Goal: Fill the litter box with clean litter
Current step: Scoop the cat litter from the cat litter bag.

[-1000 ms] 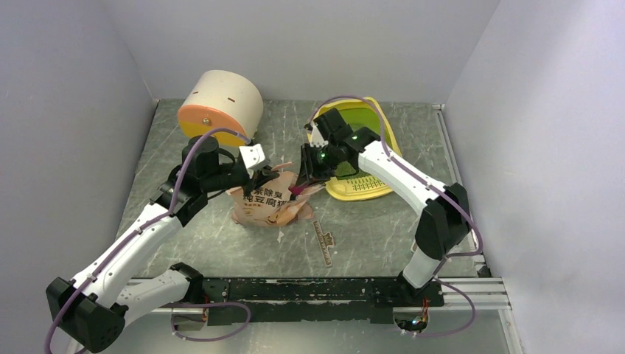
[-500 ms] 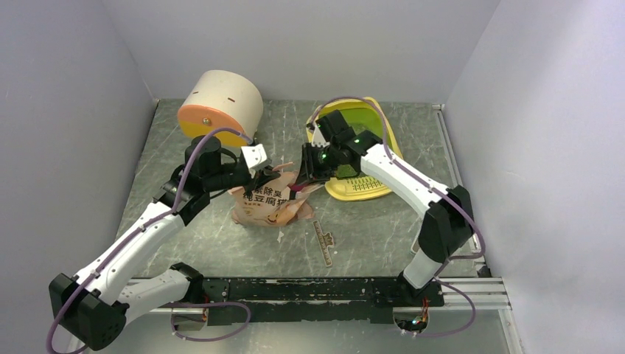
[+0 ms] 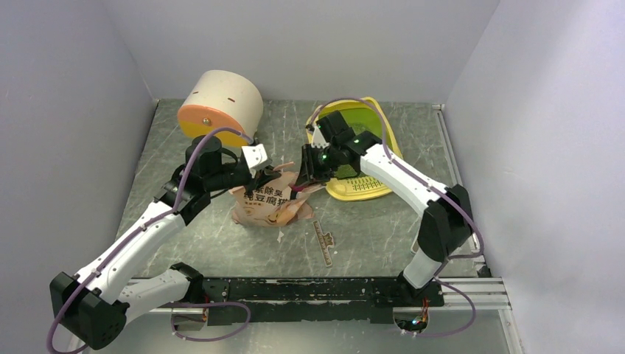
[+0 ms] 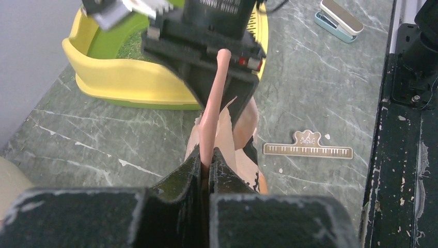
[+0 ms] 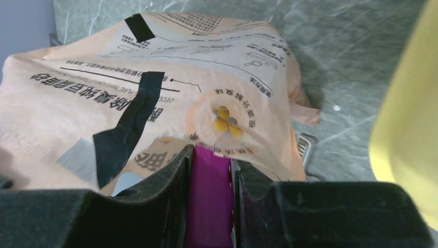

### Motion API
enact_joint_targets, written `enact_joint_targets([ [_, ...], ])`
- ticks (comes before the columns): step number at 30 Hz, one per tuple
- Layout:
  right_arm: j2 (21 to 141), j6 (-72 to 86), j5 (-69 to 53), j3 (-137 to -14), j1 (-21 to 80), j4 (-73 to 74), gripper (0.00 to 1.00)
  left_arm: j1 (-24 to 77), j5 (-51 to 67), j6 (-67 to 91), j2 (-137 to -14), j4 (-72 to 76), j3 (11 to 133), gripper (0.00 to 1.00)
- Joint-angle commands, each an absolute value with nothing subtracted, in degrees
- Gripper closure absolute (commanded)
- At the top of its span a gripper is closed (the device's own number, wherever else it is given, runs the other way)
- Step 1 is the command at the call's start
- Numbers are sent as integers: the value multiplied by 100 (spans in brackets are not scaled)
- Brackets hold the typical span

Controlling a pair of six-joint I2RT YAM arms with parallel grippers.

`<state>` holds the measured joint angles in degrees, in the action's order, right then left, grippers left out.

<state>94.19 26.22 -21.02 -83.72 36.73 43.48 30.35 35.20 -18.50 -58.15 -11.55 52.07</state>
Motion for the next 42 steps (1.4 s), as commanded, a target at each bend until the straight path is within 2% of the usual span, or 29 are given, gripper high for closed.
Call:
enact_joint_targets([
  [1,9882,2892,-3038,-8094,3723,3578,100,3094,3681,-1734,-5913,-969,5062,95],
  [9,10195,2999,-3311,-7948,3778,3141,100,3094,3777,-1695,-5959,-774,4949,95],
  [25,10274,4966,-4717,-6413,3768,44,100,3321,3802,-1592,-6551,-353,5336,95],
  [33,10303,5220,-4997,-6247,3762,-506,100,3637,3577,-1543,-6775,-74,5484,95],
  [38,10159,6539,-5579,-5611,3700,-2357,100,3664,3571,-1406,-6937,146,5700,95],
  [42,9990,6673,-5642,-5525,3665,-2585,100,3665,3652,-1435,-6964,320,5790,95],
])
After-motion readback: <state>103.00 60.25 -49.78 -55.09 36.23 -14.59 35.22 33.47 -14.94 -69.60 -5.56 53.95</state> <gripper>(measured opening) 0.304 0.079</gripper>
